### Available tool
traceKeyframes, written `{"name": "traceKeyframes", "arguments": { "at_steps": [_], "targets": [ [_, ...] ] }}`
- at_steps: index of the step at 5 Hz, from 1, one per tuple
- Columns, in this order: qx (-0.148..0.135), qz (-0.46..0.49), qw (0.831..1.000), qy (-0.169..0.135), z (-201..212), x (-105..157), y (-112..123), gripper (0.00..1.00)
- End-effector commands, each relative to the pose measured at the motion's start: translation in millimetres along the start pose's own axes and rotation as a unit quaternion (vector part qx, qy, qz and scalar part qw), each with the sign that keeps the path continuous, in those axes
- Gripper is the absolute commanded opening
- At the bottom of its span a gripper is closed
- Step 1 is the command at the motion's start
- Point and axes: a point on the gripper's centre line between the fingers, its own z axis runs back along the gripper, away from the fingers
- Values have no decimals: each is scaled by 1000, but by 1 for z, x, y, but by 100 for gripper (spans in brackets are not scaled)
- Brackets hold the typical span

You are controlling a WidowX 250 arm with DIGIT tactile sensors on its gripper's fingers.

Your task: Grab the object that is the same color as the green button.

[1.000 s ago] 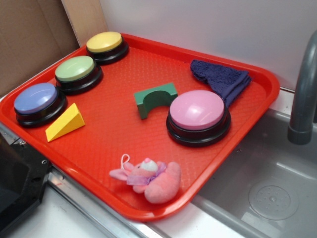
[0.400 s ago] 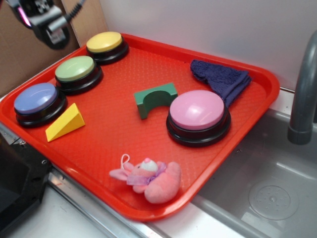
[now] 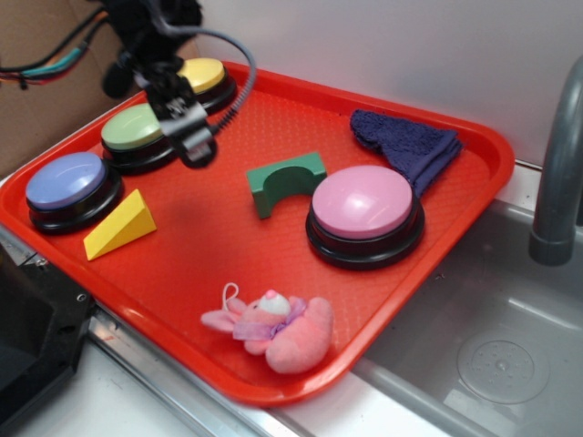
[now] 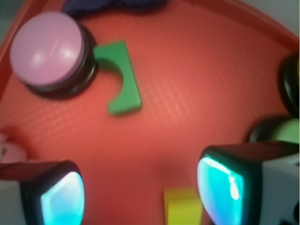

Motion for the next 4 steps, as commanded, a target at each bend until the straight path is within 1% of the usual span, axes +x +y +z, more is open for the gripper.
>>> {"name": "traceKeyframes", "arguments": {
  "at_steps": [1, 2, 3, 4],
  "targets": [
    [16, -33, 999, -10, -43, 23, -7, 100],
    [-23, -58, 998, -6, -55, 25, -15, 100],
    [-35, -57, 998, -2, -61, 26, -17, 100],
    [-27, -44, 999, 0, -69, 29, -15, 100]
  ]
}}
